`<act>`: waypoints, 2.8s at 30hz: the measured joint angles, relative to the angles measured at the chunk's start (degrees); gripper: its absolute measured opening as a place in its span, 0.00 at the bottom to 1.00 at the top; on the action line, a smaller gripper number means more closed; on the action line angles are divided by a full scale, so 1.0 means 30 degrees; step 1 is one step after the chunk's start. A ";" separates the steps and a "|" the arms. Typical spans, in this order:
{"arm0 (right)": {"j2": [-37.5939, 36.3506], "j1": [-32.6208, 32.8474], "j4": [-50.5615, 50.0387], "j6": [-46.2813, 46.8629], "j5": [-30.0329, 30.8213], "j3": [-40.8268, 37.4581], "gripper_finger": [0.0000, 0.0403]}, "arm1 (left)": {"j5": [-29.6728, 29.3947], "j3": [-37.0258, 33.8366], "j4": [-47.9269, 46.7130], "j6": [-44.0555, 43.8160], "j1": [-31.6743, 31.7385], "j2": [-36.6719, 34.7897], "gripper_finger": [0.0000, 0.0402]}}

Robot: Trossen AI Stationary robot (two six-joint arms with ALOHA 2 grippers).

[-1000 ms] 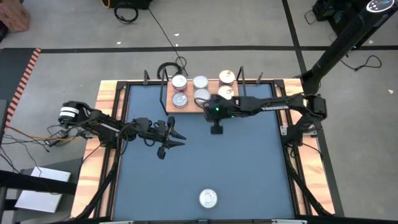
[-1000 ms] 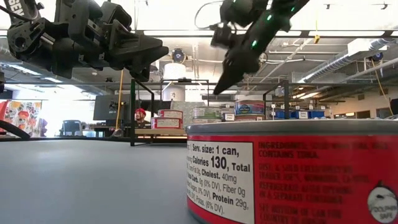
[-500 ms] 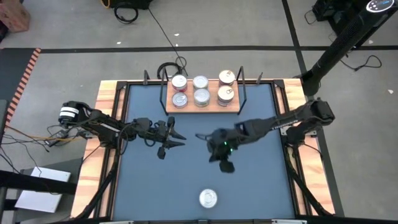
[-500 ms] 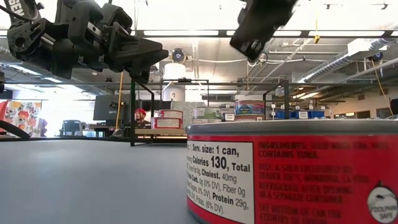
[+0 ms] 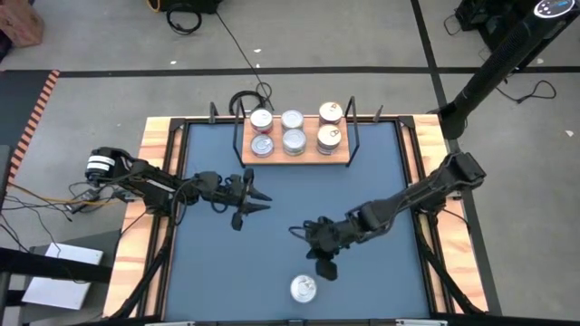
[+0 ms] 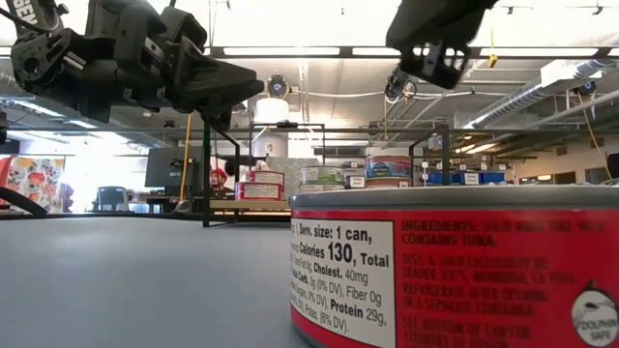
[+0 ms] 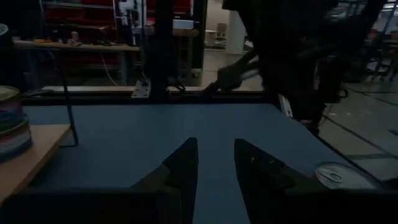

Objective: Stack canned seafood by type on shelf
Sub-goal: Stack the red tuna can on top of the red tuna can on the shelf

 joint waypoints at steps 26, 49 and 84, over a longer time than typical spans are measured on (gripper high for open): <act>0.4084 0.1549 0.2805 2.0257 -0.1908 0.0109 0.06 | -0.1045 0.0080 0.0077 0.1159 0.0134 0.0000 0.27; 0.5669 -0.0780 0.3354 1.8759 -0.2390 0.0124 0.06 | -0.1096 0.0080 -0.0426 0.1435 0.0168 0.0000 0.27; 0.0865 -0.3480 -0.2961 0.0641 0.4050 0.0077 0.01 | -0.2459 0.2838 -0.8618 -0.2037 -0.0168 -0.0007 0.02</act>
